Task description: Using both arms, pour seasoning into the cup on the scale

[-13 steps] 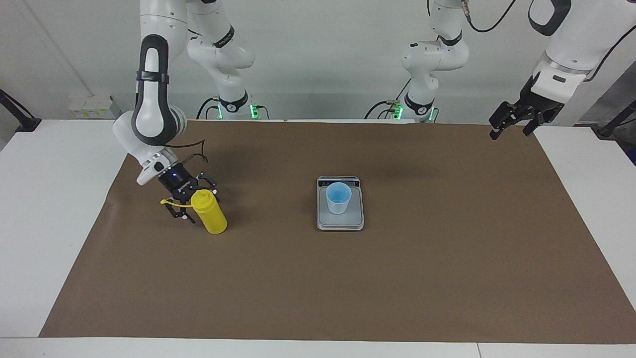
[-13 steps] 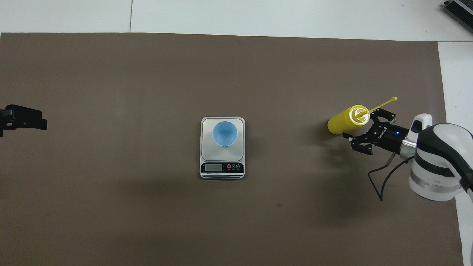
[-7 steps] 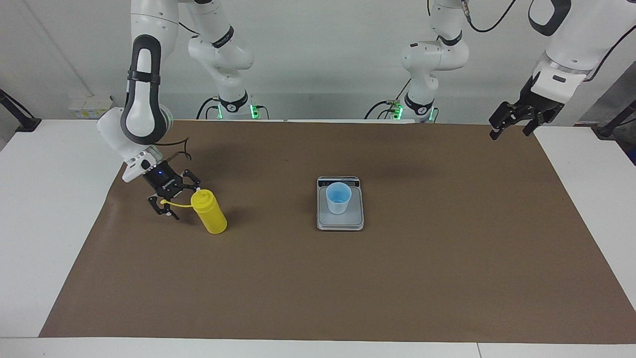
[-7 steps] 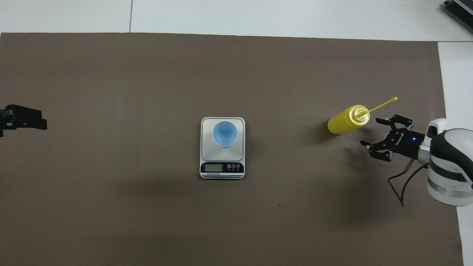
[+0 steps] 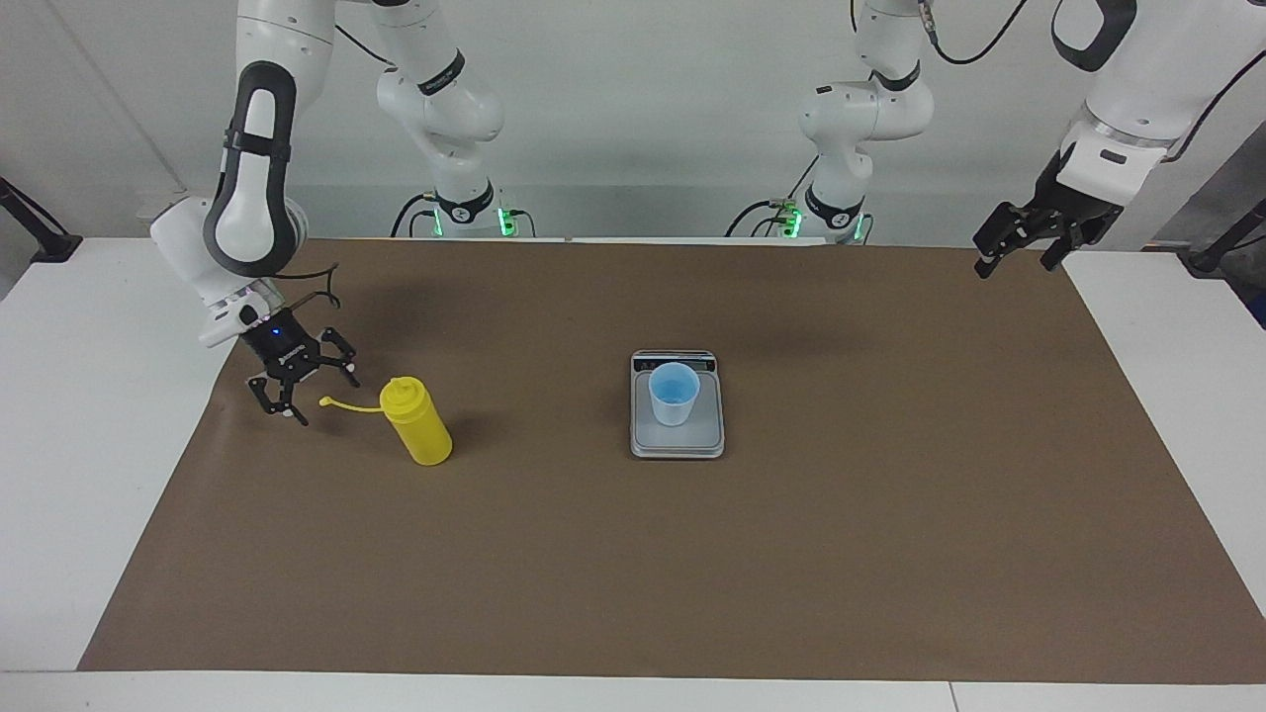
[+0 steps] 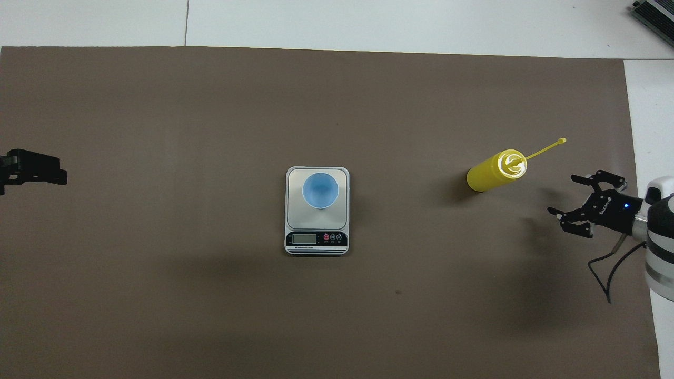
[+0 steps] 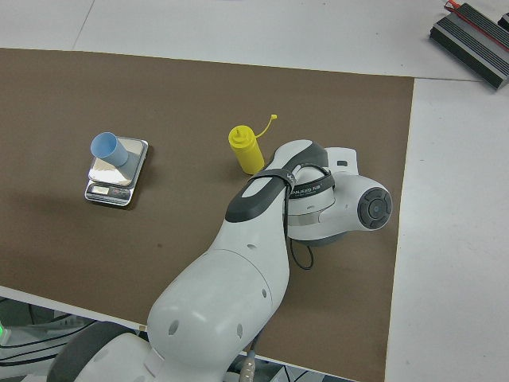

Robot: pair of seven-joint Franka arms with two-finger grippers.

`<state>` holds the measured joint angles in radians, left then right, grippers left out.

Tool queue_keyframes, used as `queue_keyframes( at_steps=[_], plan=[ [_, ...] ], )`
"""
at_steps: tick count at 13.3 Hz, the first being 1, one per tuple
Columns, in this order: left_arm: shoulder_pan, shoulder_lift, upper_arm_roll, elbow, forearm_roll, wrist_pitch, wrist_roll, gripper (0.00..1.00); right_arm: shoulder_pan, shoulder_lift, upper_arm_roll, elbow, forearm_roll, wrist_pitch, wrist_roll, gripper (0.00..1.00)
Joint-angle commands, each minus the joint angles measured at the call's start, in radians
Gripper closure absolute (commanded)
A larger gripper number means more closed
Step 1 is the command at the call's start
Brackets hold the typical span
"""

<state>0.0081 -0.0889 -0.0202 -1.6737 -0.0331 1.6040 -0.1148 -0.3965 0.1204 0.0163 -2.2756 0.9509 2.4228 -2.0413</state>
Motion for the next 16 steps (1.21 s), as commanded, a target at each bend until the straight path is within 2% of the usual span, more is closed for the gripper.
queue_keyframes(
  at_steps=[1,3,8,11,13,16],
  plan=[
    [0.009,-0.025,-0.006,-0.024,0.016,-0.003,0.003,0.0,-0.019,-0.037,0.001,0.021,-0.099,-0.037,0.094,0.0],
    [0.009,-0.025,-0.004,-0.024,0.016,-0.003,0.003,0.0,-0.027,-0.047,0.001,0.042,-0.196,-0.056,0.208,0.0],
    [0.009,-0.025,-0.004,-0.024,0.016,-0.003,0.003,0.0,-0.022,-0.091,0.002,0.102,-0.316,-0.142,0.482,0.0],
    [0.009,-0.025,-0.006,-0.024,0.016,-0.003,0.003,0.0,-0.005,-0.168,0.024,0.108,-0.478,-0.166,0.776,0.0],
    [0.009,-0.025,-0.004,-0.024,0.016,-0.003,0.003,0.0,0.053,-0.209,0.024,0.113,-0.549,-0.18,0.938,0.0],
    [0.009,-0.025,-0.006,-0.024,0.016,-0.003,0.003,0.0,0.1,-0.214,0.027,0.206,-0.677,-0.285,1.215,0.0]
  ],
)
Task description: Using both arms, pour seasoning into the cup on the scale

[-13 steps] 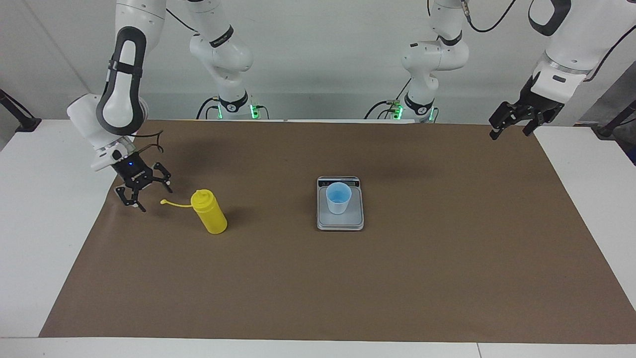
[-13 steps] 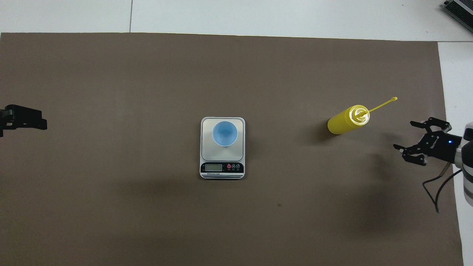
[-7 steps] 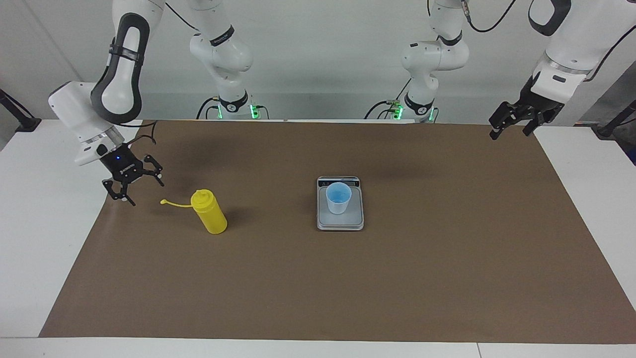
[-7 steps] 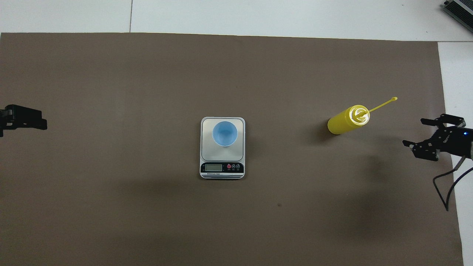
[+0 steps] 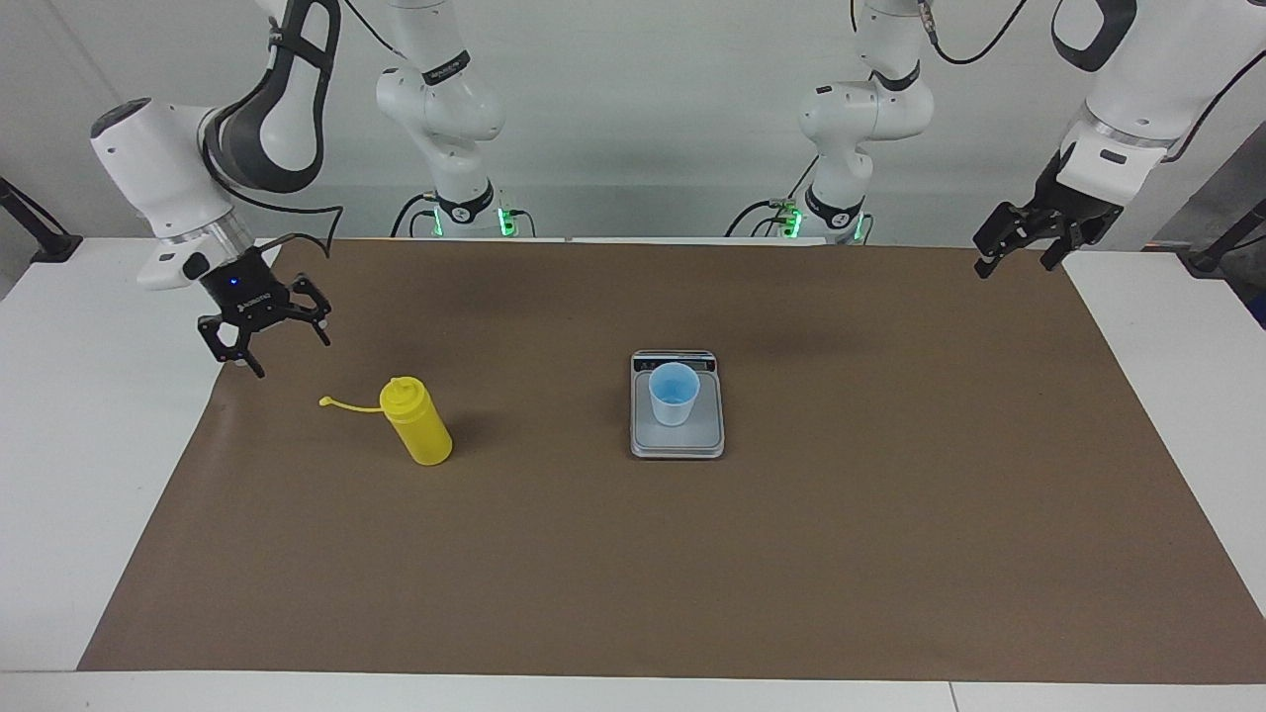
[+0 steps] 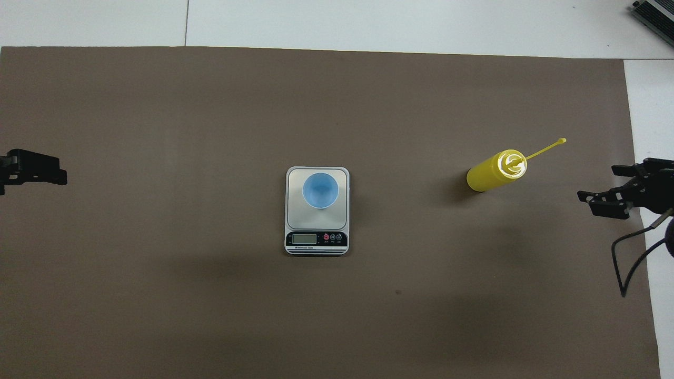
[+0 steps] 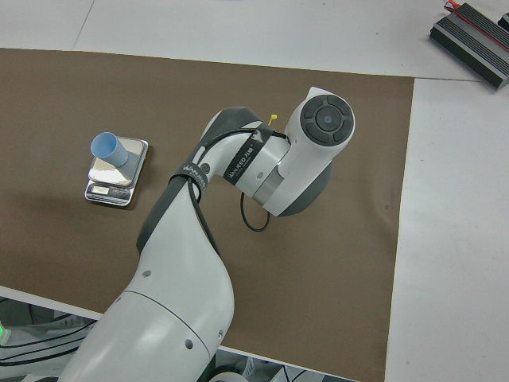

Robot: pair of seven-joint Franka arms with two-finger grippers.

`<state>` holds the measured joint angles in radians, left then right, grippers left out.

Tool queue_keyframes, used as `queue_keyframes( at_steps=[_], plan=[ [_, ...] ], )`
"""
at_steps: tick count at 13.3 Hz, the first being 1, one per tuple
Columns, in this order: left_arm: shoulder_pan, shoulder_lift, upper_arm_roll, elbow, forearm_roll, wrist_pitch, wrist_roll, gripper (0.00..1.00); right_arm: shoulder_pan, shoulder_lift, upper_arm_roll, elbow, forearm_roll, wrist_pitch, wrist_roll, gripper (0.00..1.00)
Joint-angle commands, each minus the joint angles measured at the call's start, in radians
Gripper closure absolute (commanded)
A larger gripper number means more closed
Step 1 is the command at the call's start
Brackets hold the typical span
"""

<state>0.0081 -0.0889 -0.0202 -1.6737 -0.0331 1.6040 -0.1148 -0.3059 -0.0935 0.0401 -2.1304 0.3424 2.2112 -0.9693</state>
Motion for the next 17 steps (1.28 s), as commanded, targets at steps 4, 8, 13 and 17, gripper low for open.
queue_keyframes(
  at_steps=[4,8,13,17],
  plan=[
    [0.009,-0.025,-0.004,-0.024,0.016,-0.003,0.003,0.0,0.097,0.001,0.006,0.16,-0.2,-0.155,0.502,0.0],
    [0.009,-0.025,-0.006,-0.024,0.016,-0.003,0.003,0.0,0.186,0.021,0.011,0.315,-0.319,-0.327,0.892,0.0],
    [0.009,-0.025,-0.006,-0.024,0.016,-0.003,0.003,0.0,0.257,0.05,0.011,0.456,-0.396,-0.468,1.07,0.0],
    [0.009,-0.025,-0.006,-0.024,0.016,-0.003,0.003,0.0,0.263,0.1,0.015,0.59,-0.395,-0.576,1.114,0.0]
  ],
)
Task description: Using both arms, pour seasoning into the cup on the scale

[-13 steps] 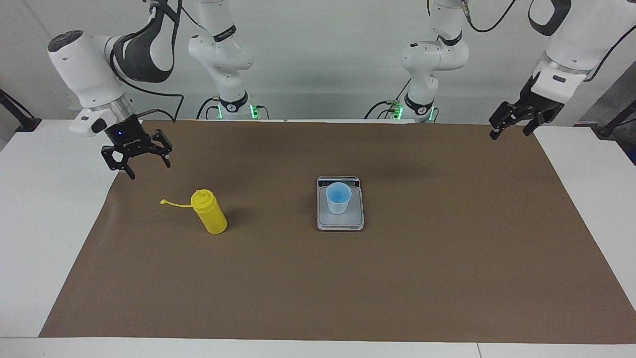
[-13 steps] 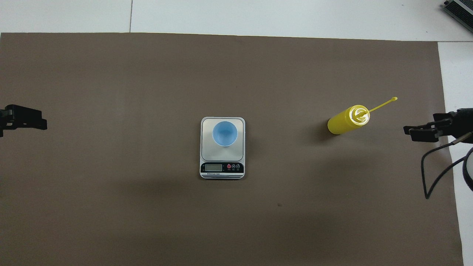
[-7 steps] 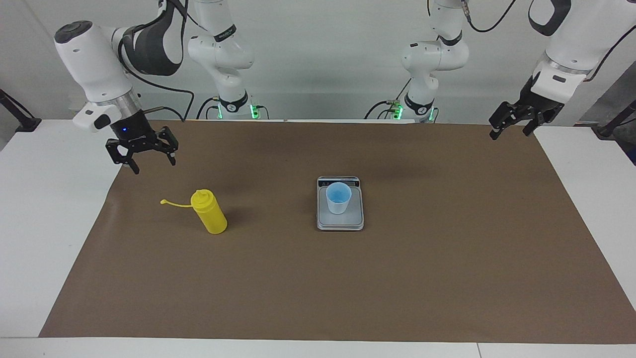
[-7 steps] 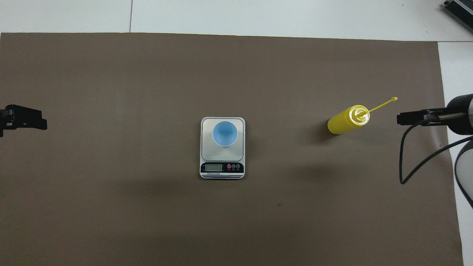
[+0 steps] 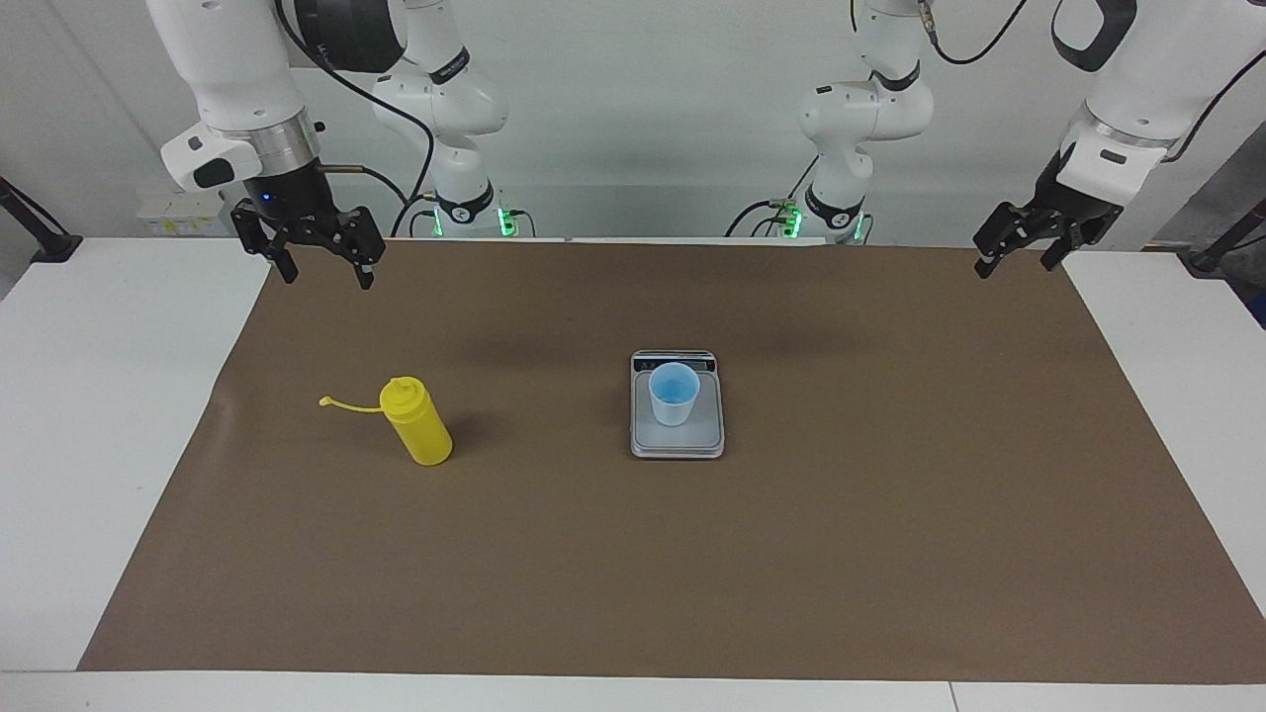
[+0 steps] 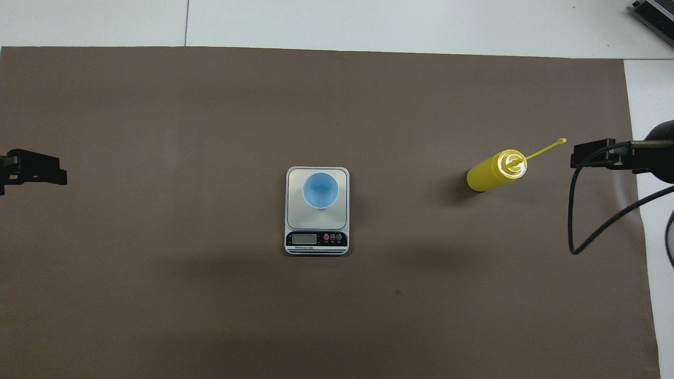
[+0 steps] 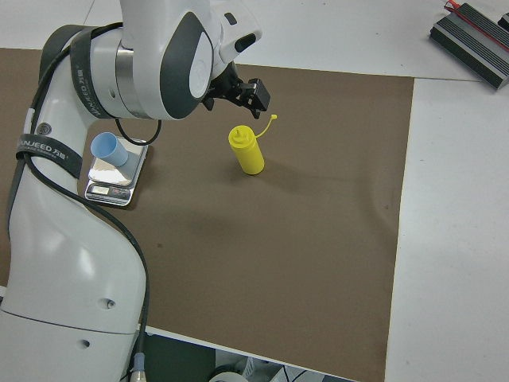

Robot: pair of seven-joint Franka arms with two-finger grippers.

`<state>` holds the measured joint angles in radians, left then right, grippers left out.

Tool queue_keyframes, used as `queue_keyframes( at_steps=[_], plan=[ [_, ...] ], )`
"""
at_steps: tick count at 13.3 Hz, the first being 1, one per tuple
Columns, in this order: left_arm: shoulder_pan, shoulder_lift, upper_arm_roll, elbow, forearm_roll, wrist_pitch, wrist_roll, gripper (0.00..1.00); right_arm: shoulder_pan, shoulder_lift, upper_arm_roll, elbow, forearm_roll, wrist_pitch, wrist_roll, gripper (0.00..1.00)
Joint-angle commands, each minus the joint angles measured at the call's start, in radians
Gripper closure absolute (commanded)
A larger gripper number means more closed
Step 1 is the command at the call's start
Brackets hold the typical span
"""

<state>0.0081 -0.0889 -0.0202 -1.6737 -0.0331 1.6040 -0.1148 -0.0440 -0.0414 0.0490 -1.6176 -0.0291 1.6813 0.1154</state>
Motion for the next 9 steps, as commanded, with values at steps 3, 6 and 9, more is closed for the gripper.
queue_keyframes(
  at_steps=[3,6,9],
  plan=[
    [0.009,-0.025,-0.006,-0.024,0.016,-0.003,0.003,0.0,0.029,0.038,0.017,0.058,-0.023,-0.061,0.102,0.0],
    [0.009,-0.025,-0.006,-0.024,0.016,-0.003,0.003,0.0,0.027,0.017,0.017,0.006,-0.023,-0.048,0.109,0.0],
    [0.009,-0.023,-0.006,-0.024,0.016,-0.003,0.003,0.0,0.027,-0.02,0.017,-0.073,-0.023,-0.002,0.107,0.0]
  ],
)
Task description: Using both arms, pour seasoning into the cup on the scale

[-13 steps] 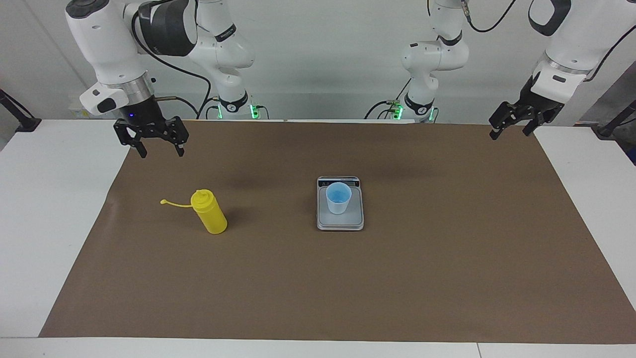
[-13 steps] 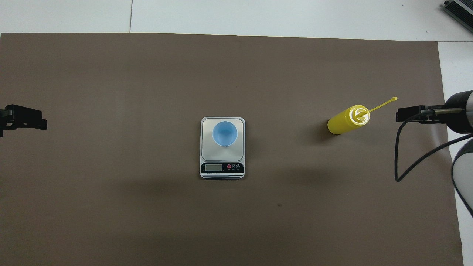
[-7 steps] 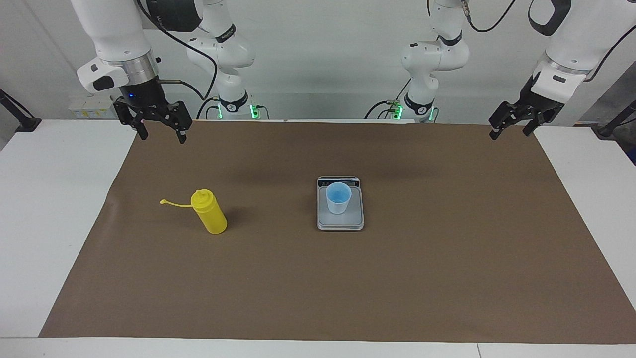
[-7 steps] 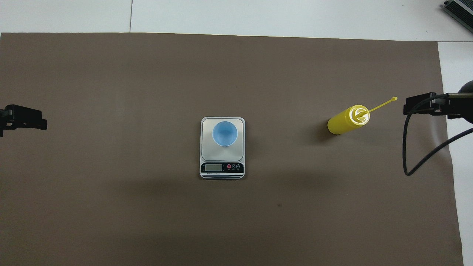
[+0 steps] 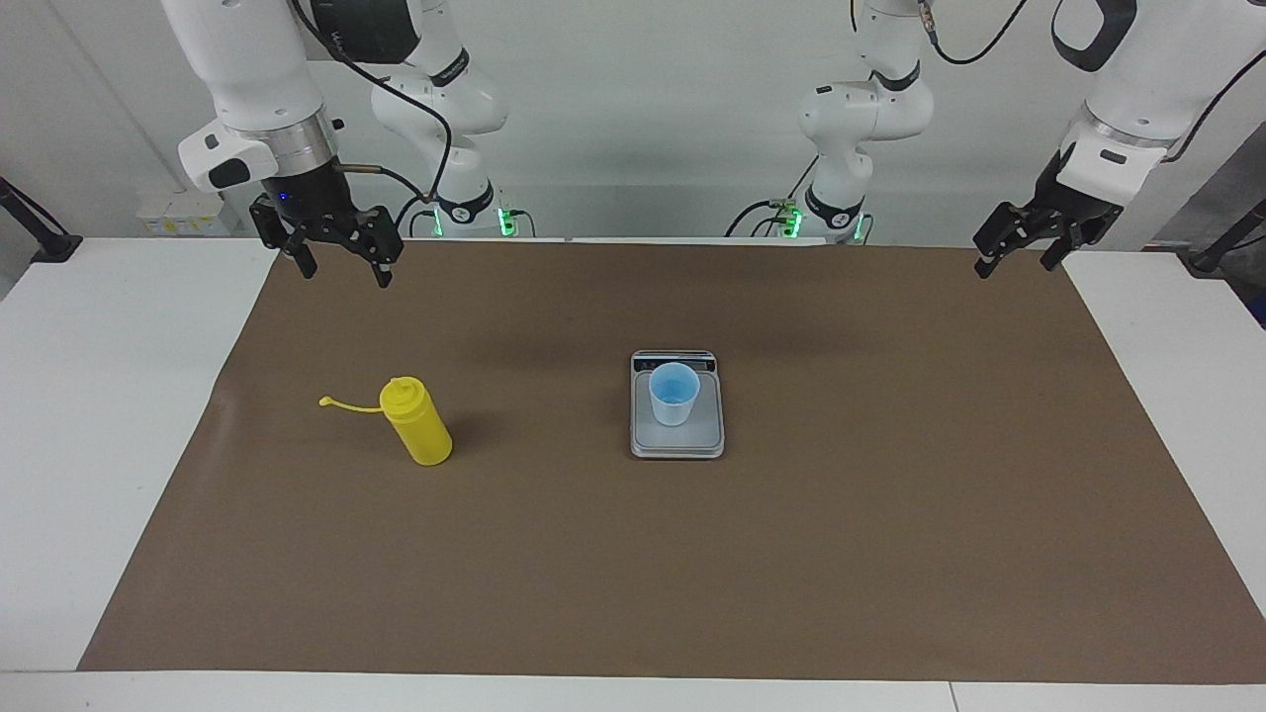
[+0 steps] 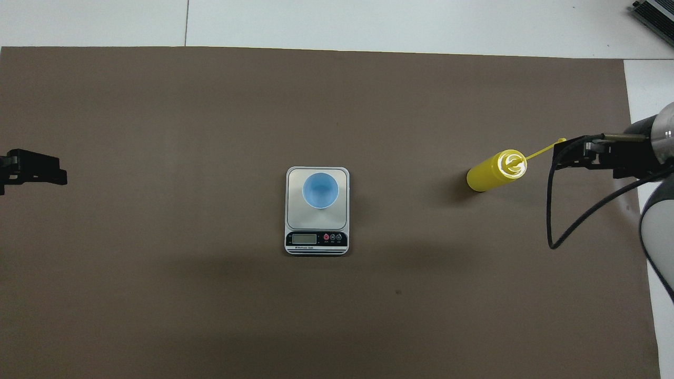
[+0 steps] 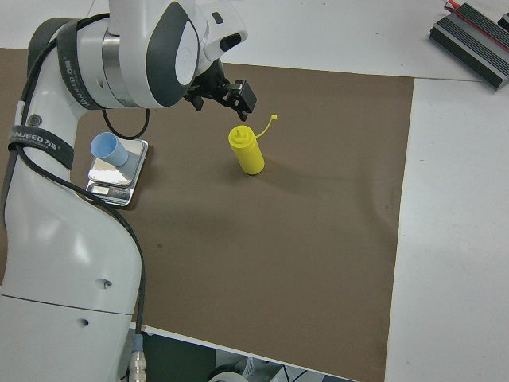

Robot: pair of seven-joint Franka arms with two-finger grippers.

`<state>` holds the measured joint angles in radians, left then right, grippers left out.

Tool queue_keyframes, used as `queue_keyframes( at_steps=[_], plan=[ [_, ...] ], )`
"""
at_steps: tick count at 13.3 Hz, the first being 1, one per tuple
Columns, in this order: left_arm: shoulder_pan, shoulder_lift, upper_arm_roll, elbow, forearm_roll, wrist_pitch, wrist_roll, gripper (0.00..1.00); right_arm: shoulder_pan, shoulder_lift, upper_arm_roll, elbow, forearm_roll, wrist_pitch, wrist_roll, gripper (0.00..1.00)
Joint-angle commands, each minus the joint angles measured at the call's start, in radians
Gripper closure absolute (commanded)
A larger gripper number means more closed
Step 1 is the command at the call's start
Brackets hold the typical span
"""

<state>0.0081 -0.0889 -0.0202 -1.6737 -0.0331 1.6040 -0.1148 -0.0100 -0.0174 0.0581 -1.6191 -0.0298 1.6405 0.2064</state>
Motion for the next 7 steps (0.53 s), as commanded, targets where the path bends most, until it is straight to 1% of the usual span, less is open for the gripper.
queue_keyframes(
  at_steps=[1,7],
  plan=[
    [0.009,-0.025,-0.004,-0.024,0.016,-0.003,0.003,0.0,-0.007,-0.045,0.008,-0.074,-0.022,0.047,0.016,0.0],
    [0.009,-0.023,-0.006,-0.024,0.016,-0.003,0.003,0.0,-0.008,-0.047,0.006,-0.078,-0.019,0.051,0.01,0.0]
  ],
)
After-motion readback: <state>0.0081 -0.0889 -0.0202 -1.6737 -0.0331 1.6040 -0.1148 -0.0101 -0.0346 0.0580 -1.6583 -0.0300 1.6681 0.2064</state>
